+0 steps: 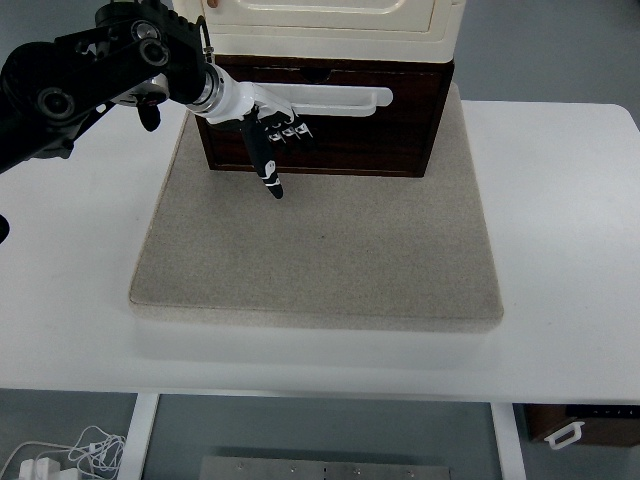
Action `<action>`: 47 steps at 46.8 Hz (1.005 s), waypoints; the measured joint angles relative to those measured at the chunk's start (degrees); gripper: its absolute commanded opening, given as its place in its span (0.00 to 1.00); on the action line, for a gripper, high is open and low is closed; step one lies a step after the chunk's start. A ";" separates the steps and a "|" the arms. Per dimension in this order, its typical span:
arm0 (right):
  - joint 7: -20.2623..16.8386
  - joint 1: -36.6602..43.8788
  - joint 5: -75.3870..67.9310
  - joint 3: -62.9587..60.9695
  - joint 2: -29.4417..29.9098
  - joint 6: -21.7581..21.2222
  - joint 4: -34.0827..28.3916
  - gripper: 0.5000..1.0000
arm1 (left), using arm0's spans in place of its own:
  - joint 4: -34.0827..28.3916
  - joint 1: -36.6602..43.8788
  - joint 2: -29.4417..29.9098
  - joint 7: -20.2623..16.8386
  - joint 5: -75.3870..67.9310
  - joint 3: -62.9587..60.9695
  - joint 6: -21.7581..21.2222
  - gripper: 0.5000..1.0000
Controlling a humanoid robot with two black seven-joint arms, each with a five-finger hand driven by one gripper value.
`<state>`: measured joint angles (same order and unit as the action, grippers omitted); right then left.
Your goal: Close drawer under combined cabinet
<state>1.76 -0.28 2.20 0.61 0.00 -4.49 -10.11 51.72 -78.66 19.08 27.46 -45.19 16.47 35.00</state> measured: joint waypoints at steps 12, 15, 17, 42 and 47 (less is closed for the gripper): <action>0.01 0.00 0.00 0.00 0.00 0.00 0.00 0.90 | 3.18 0.10 -0.33 -6.06 0.87 1.20 0.00 0.99; 0.01 -0.01 0.00 0.00 0.00 0.00 0.00 0.90 | 3.75 0.13 -0.51 -8.46 1.44 3.60 0.00 1.00; 0.01 -0.03 0.00 0.00 0.00 0.00 0.00 0.90 | 4.10 0.17 -0.63 -9.19 1.95 4.95 0.00 1.00; 0.00 -0.01 0.00 0.00 0.00 0.01 0.00 0.90 | 4.11 -3.62 -3.78 -12.87 7.69 35.89 0.00 1.00; 0.00 0.02 0.00 0.00 0.00 0.00 0.00 0.90 | 3.16 -4.28 -3.79 -14.18 7.69 42.54 0.00 1.00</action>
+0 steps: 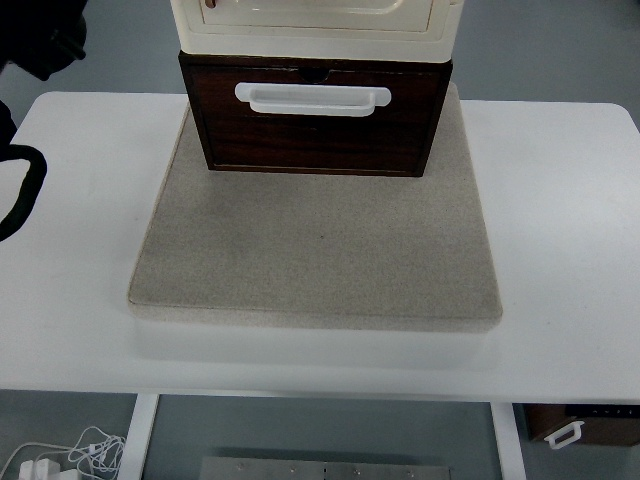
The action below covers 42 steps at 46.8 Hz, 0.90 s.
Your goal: Close drawer under combined cabinet
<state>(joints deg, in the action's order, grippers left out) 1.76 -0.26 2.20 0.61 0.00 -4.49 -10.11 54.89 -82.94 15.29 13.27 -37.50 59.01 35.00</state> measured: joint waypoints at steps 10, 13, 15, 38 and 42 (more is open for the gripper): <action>0.01 0.00 0.00 0.00 0.00 0.00 0.00 0.90 | -4.21 -0.18 0.48 -6.61 0.12 8.43 -5.20 1.00; 0.00 -0.01 0.00 0.00 0.00 0.00 0.00 0.90 | -5.74 -0.22 0.64 -8.79 0.86 9.76 -9.47 1.00; 0.00 -0.02 0.00 0.00 0.00 0.00 0.00 0.90 | -6.92 -0.40 0.75 -10.00 1.98 10.29 -12.53 1.00; 0.00 -0.01 0.00 0.00 0.00 0.00 0.00 0.90 | -26.90 -2.27 5.81 -10.64 19.71 9.47 -34.36 1.00; 0.00 -0.05 0.00 0.00 0.00 0.00 0.00 0.90 | -32.02 -2.01 7.04 -10.51 22.99 9.43 -34.53 1.00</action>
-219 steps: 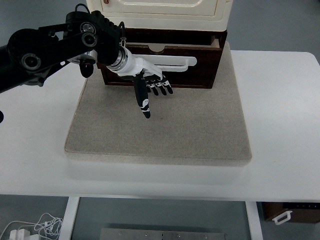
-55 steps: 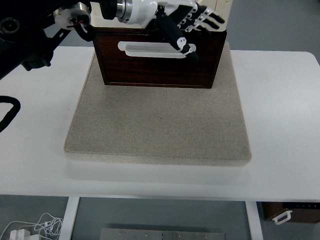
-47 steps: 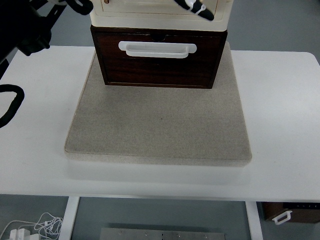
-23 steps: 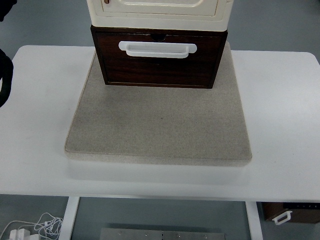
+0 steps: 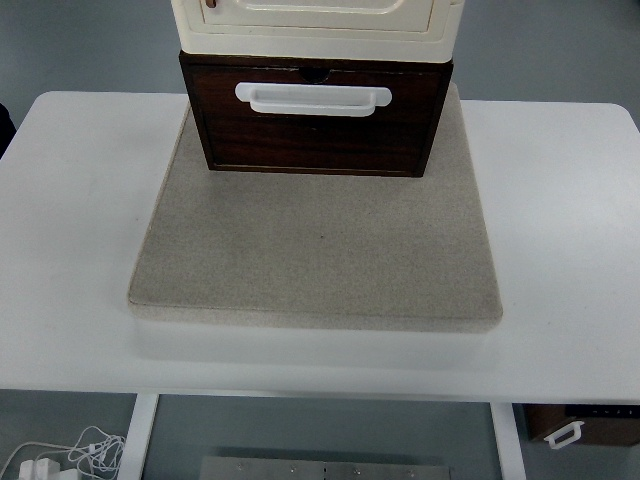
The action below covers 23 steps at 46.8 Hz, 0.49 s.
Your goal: Close drawer under combined cabinet
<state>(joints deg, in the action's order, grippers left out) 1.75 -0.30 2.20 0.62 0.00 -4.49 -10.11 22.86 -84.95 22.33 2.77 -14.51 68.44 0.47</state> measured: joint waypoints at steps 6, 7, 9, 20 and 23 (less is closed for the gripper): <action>0.00 0.04 0.00 0.00 0.00 0.00 0.00 0.90 | -4.23 1.13 0.93 2.59 6.35 -0.15 0.49 1.00; 0.00 0.02 0.00 0.00 0.00 0.00 0.00 0.90 | -4.32 1.73 0.96 3.20 7.41 -0.15 0.63 1.00; 0.01 0.02 0.00 0.00 0.00 0.00 0.00 0.90 | -4.37 3.29 1.00 4.36 9.41 -0.16 0.88 1.00; 0.01 0.02 0.00 -0.07 0.00 0.00 0.00 0.90 | -4.02 11.43 0.69 5.12 14.35 -0.17 4.53 1.00; 0.01 0.00 0.00 -0.16 0.00 0.00 0.00 0.90 | -3.96 13.66 0.67 4.89 16.55 -0.17 6.04 1.00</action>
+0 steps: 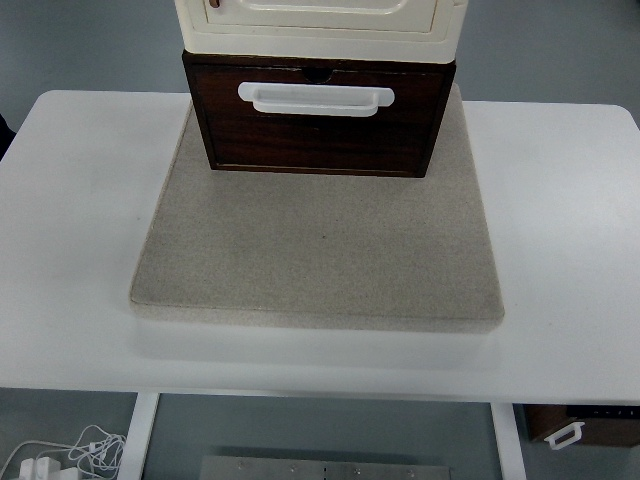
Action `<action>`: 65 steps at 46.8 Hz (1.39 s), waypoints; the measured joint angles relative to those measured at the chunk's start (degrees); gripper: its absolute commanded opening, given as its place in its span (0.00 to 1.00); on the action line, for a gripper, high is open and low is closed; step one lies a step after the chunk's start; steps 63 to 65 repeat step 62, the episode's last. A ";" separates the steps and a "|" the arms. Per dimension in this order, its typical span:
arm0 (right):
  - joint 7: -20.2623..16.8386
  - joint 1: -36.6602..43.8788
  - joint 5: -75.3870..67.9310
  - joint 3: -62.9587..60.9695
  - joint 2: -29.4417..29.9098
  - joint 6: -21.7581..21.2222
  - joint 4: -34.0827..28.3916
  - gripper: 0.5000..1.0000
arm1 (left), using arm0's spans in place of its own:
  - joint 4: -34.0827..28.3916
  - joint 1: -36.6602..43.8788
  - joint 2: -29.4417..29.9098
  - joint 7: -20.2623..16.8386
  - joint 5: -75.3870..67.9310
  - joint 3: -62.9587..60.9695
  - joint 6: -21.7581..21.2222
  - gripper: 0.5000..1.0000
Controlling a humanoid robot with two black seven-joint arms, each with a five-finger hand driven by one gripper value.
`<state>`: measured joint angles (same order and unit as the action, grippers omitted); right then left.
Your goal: Close drawer under combined cabinet
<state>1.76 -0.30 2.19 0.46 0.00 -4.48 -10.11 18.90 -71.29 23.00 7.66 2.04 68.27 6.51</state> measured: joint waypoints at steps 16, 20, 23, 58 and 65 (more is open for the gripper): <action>0.00 0.04 0.00 0.09 0.00 -0.09 0.00 0.90 | -0.46 7.55 -1.03 -0.13 6.49 0.09 7.57 1.00; 0.00 0.04 0.00 0.14 0.00 -0.06 0.00 0.90 | -0.67 8.11 -2.36 -0.02 7.14 0.06 7.57 1.00; -0.01 0.04 0.00 0.13 0.00 -0.04 0.00 0.90 | -0.74 8.40 -3.29 -0.07 7.31 0.03 7.51 1.00; -0.09 -0.02 -0.10 -0.38 0.00 -0.44 -0.09 0.90 | -2.11 8.71 -10.74 -2.73 7.45 0.59 4.82 1.00; -0.10 -0.03 -0.10 -0.42 0.00 -0.15 -0.06 0.90 | -2.07 8.71 -11.46 -3.13 7.44 0.45 4.82 1.00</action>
